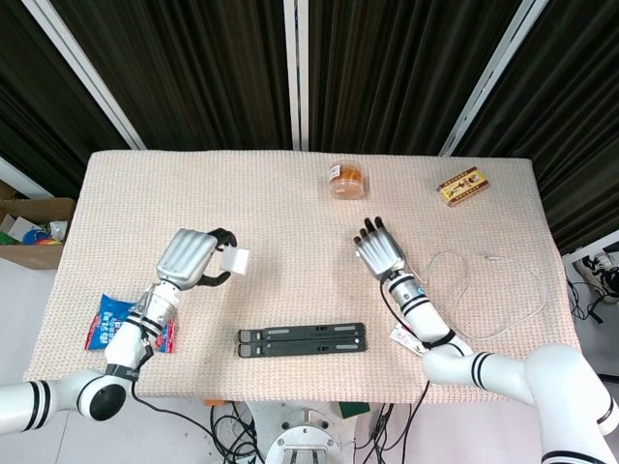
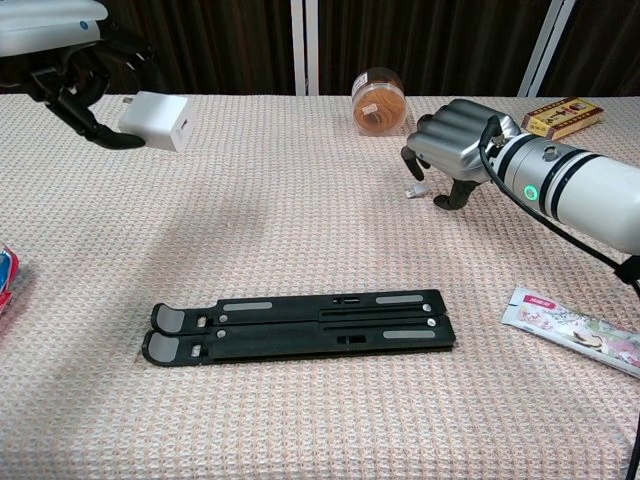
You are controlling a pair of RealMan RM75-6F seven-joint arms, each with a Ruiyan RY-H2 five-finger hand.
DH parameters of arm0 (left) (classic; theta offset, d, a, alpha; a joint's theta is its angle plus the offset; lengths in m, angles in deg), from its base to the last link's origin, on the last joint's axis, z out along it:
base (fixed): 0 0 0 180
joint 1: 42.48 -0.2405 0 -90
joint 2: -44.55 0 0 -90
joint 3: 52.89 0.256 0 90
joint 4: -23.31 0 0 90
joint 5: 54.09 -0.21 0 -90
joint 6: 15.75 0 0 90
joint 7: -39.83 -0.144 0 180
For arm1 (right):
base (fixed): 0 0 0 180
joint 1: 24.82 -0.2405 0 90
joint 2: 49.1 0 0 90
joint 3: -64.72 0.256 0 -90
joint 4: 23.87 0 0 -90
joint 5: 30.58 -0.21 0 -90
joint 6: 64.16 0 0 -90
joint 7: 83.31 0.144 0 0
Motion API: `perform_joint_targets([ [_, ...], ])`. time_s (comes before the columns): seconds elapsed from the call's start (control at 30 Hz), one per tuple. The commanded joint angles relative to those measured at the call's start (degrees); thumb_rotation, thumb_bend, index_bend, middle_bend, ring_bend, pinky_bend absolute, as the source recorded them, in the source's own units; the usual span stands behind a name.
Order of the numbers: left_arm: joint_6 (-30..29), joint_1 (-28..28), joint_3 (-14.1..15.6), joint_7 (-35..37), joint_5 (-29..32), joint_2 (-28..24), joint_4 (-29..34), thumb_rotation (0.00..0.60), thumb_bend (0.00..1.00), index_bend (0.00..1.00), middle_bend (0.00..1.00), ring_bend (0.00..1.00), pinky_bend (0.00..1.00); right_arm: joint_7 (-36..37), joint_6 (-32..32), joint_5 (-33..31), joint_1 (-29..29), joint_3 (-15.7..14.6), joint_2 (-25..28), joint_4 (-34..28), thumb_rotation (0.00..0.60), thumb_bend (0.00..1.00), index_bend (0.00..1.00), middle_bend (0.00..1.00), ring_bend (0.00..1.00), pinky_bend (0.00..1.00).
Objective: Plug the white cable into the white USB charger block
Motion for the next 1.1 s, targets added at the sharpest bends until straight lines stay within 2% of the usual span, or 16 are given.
perform_joint_targets([
  [0.03, 0.05, -0.16, 0.09, 0.04, 0.08, -0.07, -0.1, 0.6, 0.35, 0.51, 0.44, 0.74, 1.0, 1.5, 0.48, 1.46, -0.08, 0.24, -1.42, 2.25, 0.6, 0.34, 0.49, 0.39, 0.15, 0.26],
  [0.33, 0.33, -0.67, 0.19, 0.46, -0.01, -0.3, -0.42, 0.6, 0.35, 0.51, 0.44, 0.74, 1.0, 2.41, 1.67, 1.97, -0.07, 1.48, -2.55, 4.78, 0.6, 0.34, 0.51, 0.4, 0.15, 0.26],
  [1.1, 0.57, -1.81, 0.47, 1.43, -1.01, -0.5, -1.11, 0.6, 0.35, 0.51, 0.44, 0.74, 1.0, -0.16, 2.36, 0.75, 0.45, 3.29, -3.28, 4.97, 0.6, 0.39, 0.6, 0.43, 0.16, 0.26],
])
